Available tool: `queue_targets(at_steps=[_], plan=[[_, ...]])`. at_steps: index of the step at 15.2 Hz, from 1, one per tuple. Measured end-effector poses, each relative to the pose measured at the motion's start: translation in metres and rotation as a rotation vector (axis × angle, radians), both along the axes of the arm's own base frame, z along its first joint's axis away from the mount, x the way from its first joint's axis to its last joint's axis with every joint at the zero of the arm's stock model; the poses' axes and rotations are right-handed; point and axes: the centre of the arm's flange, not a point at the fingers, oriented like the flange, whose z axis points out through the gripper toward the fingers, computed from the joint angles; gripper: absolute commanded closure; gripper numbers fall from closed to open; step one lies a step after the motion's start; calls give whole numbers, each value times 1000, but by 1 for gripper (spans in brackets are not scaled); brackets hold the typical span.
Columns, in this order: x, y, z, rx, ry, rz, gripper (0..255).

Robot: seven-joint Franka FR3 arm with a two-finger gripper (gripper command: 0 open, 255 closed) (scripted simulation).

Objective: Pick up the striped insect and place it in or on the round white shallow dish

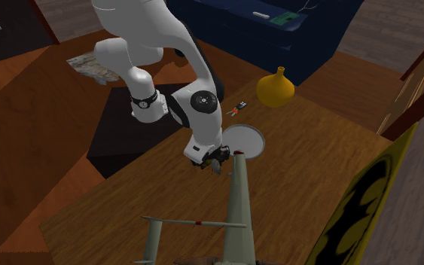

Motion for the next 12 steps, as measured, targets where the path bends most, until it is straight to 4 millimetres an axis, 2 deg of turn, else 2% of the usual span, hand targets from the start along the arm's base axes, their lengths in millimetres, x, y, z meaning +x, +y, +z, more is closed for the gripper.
queue_targets(at_steps=[6, 12], plan=[[0, 0, 0, 0, 0, 0, 255], [0, 0, 26, 0, -1, 0, 255]])
